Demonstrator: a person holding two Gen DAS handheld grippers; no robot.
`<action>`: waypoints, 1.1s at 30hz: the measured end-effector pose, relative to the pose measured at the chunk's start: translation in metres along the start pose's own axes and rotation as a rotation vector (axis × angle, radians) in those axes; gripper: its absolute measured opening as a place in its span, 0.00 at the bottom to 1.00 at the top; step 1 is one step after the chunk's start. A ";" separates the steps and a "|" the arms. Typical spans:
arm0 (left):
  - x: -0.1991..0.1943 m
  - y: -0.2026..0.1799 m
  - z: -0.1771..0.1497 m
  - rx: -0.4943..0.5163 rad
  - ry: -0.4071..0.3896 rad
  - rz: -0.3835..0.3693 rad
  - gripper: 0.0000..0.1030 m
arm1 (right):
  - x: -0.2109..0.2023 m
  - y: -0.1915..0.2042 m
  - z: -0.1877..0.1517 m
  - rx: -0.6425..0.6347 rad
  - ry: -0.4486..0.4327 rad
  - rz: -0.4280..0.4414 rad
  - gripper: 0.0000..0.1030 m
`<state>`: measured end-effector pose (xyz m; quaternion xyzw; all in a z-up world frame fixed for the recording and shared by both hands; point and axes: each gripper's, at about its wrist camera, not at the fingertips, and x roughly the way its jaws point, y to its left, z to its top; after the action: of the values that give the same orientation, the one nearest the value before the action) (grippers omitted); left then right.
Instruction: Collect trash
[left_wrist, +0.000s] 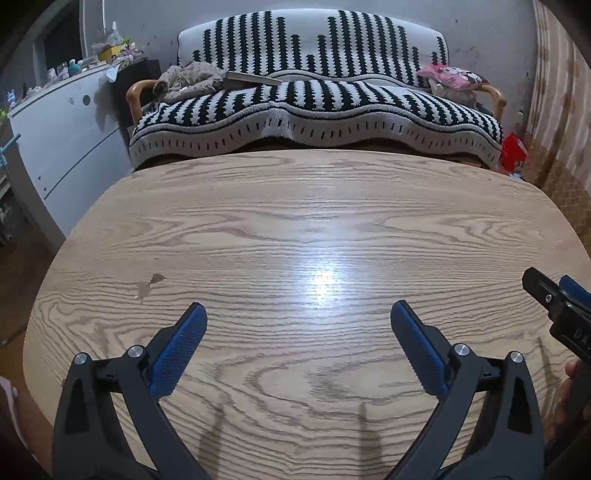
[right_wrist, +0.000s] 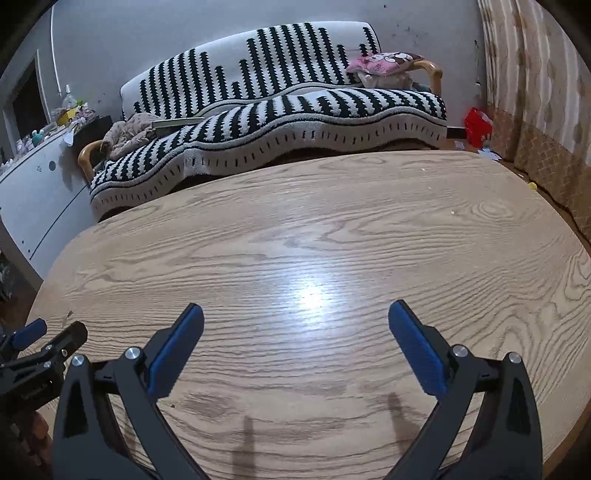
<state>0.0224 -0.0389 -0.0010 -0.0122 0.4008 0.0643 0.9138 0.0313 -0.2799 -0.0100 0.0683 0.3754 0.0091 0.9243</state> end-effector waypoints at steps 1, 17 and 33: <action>0.000 -0.001 -0.001 0.002 0.002 0.001 0.94 | 0.000 -0.001 0.000 -0.004 -0.001 -0.008 0.94; 0.002 -0.011 -0.005 0.050 0.007 -0.017 0.94 | -0.001 -0.008 0.001 0.002 0.012 -0.020 0.94; 0.004 -0.012 -0.008 0.036 0.006 -0.016 0.94 | -0.003 -0.012 0.000 0.021 0.015 -0.034 0.94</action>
<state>0.0204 -0.0507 -0.0095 0.0009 0.4045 0.0496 0.9132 0.0291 -0.2917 -0.0096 0.0718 0.3835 -0.0100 0.9207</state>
